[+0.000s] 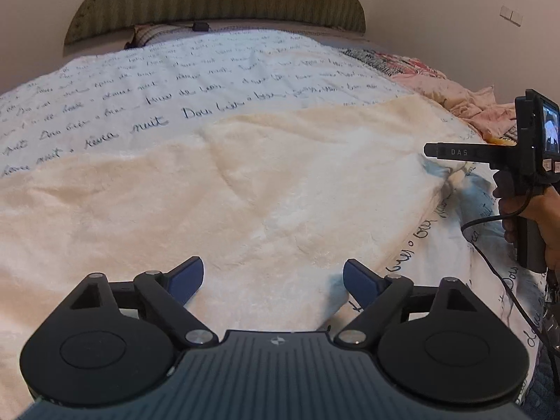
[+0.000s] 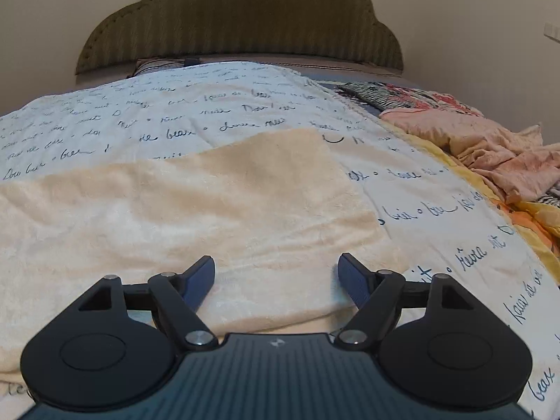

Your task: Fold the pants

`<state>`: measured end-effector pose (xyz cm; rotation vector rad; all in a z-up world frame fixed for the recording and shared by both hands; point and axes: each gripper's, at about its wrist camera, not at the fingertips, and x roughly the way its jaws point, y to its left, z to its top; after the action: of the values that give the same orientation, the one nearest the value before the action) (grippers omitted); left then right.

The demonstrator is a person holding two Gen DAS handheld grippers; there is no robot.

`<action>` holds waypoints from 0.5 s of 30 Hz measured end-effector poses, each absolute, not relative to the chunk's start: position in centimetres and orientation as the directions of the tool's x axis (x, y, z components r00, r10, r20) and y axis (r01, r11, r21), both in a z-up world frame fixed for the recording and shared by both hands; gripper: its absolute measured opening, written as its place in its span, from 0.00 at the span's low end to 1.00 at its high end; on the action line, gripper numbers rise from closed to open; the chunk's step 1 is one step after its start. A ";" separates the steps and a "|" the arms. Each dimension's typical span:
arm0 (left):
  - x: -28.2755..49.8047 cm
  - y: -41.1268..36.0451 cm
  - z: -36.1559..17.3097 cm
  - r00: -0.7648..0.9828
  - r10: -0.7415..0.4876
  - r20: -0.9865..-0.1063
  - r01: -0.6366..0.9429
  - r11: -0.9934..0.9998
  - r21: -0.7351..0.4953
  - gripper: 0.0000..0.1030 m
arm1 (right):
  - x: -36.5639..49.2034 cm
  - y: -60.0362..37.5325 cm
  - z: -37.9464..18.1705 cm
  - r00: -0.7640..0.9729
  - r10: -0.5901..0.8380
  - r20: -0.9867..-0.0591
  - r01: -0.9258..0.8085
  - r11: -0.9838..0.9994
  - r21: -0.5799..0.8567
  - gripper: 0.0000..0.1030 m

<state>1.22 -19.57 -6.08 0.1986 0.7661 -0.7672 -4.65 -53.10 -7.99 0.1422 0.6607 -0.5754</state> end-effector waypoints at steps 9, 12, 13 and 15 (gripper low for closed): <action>2.9 -3.5 -1.5 0.692 -0.308 -0.653 0.354 0.933 -0.065 0.89 | -4.9 -33.0 -1.7 0.942 -0.123 -0.313 0.045 0.968 -0.247 0.76; 2.7 3.6 -0.6 0.725 -0.195 -0.661 0.200 0.977 -0.069 0.89 | -4.6 -25.3 -1.5 0.953 0.118 -0.278 -0.202 0.932 -0.300 0.76; 2.5 5.8 -0.4 0.732 -0.144 -0.666 0.146 0.988 -0.052 0.89 | -4.4 -22.8 -1.5 0.945 0.173 -0.277 -0.257 0.917 -0.306 0.76; 2.1 9.9 -0.1 0.734 -0.048 -0.677 0.042 0.999 -0.025 0.89 | -4.3 -18.1 -1.7 0.916 0.278 -0.288 -0.366 0.873 -0.322 0.76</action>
<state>2.05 9.93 -0.15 -0.0084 0.7449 -0.0496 -4.28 -18.06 -1.70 -0.3810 0.2377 0.3394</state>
